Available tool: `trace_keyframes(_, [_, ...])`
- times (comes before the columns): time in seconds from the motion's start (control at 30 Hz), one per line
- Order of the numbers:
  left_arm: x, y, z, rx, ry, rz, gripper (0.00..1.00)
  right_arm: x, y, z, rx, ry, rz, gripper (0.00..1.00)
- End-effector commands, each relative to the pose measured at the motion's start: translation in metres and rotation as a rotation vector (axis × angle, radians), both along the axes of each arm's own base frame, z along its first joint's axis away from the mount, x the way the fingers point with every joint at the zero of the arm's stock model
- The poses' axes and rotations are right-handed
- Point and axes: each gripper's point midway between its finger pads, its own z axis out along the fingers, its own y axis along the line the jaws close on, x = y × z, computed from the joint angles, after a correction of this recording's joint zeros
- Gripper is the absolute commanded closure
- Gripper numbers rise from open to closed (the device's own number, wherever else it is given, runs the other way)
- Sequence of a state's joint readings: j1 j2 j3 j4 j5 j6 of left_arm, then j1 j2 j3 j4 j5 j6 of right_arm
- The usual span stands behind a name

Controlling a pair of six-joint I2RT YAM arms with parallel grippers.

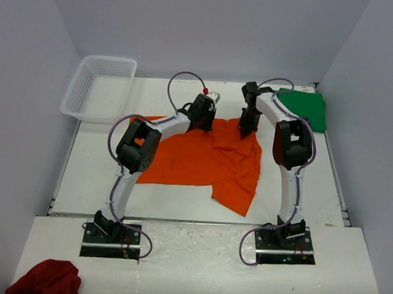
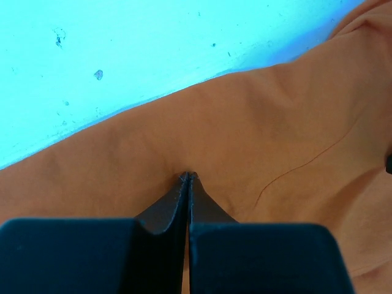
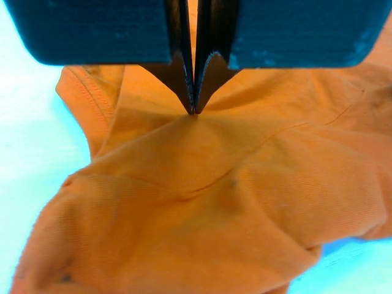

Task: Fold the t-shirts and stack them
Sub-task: Fold the flattened tshirt in 1/3 of the way

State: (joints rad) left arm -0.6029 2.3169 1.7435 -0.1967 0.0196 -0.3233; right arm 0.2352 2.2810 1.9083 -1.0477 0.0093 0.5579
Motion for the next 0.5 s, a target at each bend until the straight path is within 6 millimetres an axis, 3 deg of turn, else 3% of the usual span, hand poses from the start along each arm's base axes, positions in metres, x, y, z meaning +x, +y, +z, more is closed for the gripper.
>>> trace_keyframes(0.0, [-0.003,0.017,-0.001,0.02,0.035,0.042,1.0,-0.001,-0.009,0.006,-0.032,0.013,-0.055,1.0])
trace_keyframes(0.37, [0.005,0.04,-0.013,0.081,0.032,0.078,1.0,0.006,-0.019,0.01,0.012,-0.001,-0.112,1.0])
trace_keyframes(0.47, [0.009,0.039,-0.009,0.079,0.003,0.052,1.0,0.011,-0.023,0.022,0.019,-0.043,-0.1,1.0])
